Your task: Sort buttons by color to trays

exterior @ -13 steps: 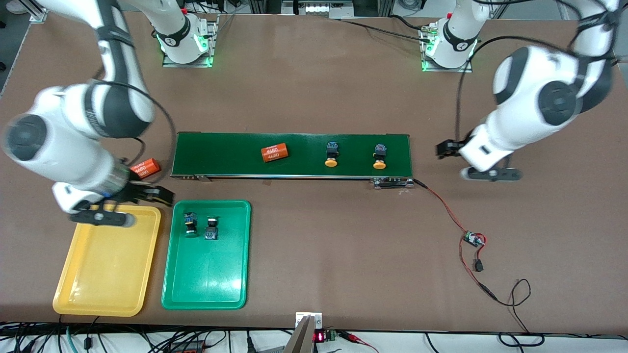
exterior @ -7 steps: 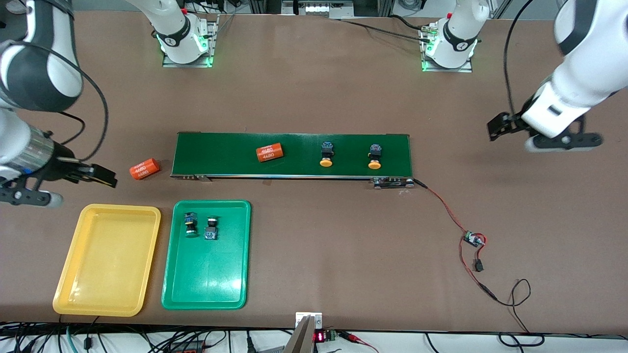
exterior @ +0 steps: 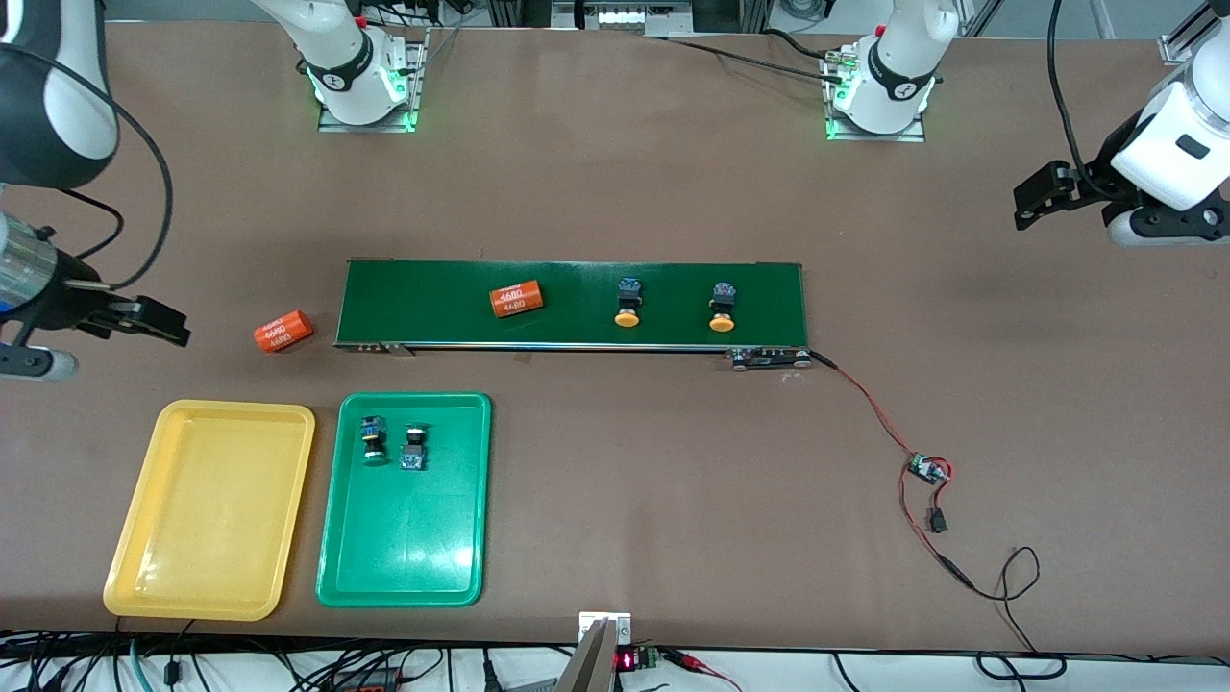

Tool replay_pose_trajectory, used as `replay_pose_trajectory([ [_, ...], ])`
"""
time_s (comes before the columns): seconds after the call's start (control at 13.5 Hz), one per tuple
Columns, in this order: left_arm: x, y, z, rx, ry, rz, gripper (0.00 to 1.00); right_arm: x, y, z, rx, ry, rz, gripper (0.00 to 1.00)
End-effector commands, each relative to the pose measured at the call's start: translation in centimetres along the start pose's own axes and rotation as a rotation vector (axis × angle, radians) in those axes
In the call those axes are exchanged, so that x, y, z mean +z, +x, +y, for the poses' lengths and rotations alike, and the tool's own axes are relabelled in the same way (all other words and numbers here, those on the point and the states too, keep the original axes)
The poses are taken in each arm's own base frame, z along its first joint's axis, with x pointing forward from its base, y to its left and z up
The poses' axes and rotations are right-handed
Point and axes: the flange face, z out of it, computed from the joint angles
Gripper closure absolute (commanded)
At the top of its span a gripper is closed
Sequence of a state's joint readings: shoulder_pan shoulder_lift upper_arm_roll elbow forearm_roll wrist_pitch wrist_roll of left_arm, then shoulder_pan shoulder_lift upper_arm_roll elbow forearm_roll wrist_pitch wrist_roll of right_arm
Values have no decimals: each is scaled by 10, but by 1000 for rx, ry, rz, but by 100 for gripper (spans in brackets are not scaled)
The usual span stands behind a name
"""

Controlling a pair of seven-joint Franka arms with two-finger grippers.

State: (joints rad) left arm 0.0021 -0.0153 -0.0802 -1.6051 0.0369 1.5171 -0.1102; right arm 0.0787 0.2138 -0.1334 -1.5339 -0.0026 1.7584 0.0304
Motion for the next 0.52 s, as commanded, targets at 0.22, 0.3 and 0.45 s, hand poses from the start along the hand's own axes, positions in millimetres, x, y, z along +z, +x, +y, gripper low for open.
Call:
replay_pose_trajectory([
  [0.22,-10,7,5,30,-3,-33,0,-38,-36,23,-16,11,-49,0],
  [0.3,-10,7,5,29,-11,-37,0,-33,-34,22,-17,13,-55,0],
  [0.45,-10,6,4,28,-15,-39,0,-27,-37,15,-36,7,-91,0],
])
